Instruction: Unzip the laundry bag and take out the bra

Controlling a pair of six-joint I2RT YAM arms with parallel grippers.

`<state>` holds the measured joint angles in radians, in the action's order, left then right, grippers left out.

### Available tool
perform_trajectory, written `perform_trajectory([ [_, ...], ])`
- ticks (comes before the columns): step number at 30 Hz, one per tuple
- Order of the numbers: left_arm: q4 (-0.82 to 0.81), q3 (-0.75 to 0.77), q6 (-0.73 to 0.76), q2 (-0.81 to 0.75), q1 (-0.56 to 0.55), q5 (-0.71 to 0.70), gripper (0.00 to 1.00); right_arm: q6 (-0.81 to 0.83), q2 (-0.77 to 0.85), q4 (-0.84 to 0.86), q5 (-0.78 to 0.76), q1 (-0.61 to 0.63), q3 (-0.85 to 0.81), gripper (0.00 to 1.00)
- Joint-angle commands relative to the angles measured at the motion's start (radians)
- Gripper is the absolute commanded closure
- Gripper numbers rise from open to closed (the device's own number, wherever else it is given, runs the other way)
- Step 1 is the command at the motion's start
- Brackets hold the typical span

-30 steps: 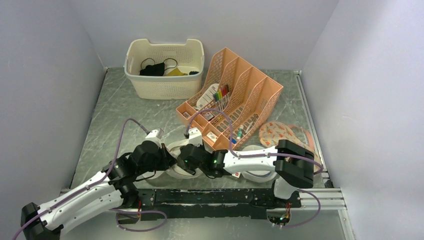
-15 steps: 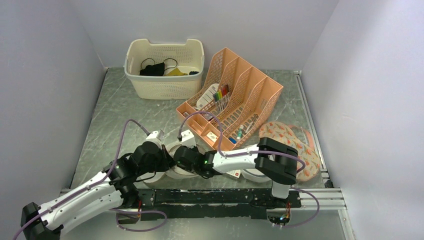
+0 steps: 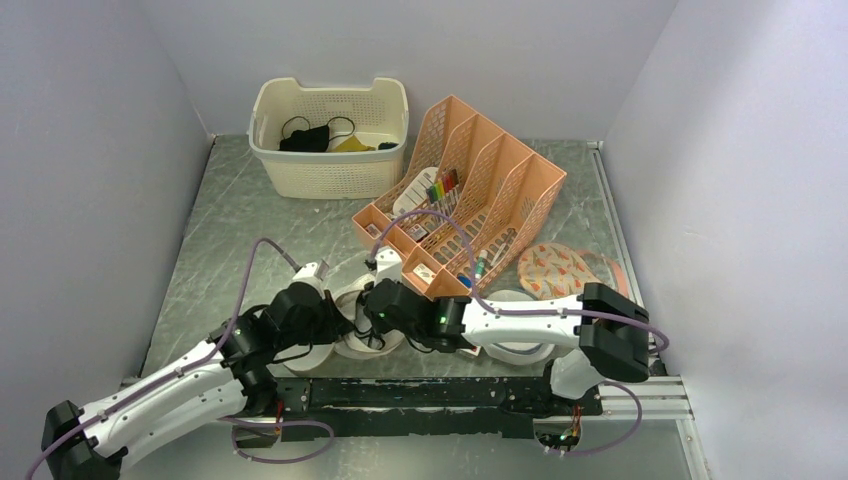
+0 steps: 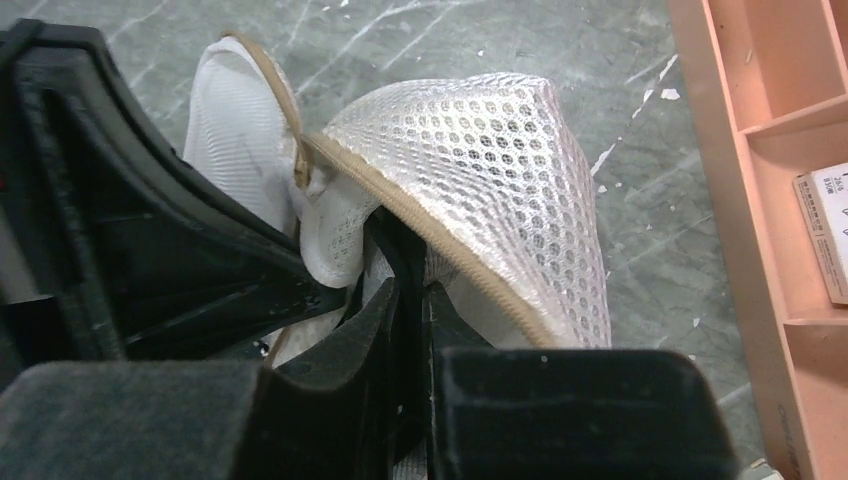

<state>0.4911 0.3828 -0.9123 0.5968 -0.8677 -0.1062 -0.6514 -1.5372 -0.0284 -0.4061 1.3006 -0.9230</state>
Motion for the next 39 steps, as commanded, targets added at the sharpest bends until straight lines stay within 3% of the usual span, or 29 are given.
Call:
perform_trajectory([
  [1, 0.018, 0.053, 0.005, 0.013, -0.004, -0.013, 0.93, 0.017, 0.060, -0.015, 0.004, -0.001, -0.023, 0.98],
  [4, 0.043, 0.072, -0.007, 0.006, -0.005, -0.037, 0.93, 0.014, 0.096, 0.004, 0.026, -0.003, 0.015, 1.00],
  [13, 0.136, 0.124, -0.063, -0.034, -0.004, -0.125, 0.93, 0.069, 0.220, 0.313, 0.255, -0.009, 0.261, 1.00],
  [19, 0.116, 0.122, -0.068, 0.001, -0.005, -0.108, 0.93, 0.153, 0.207, 0.493, 0.338, -0.009, 0.284, 1.00],
  [27, 0.101, 0.140, -0.048, 0.048, -0.004, -0.054, 0.93, 0.195, 0.157, 0.553, 0.240, -0.009, 0.175, 1.00],
  [34, 0.160, 0.171, -0.051, 0.015, -0.005, -0.074, 0.93, 0.187, 0.269, 0.585, 0.129, -0.012, 0.200, 1.00],
  [39, 0.154, 0.179, -0.045, 0.014, -0.005, -0.067, 0.93, 0.163, 0.325, 0.589, -0.047, -0.022, 0.242, 1.00],
])
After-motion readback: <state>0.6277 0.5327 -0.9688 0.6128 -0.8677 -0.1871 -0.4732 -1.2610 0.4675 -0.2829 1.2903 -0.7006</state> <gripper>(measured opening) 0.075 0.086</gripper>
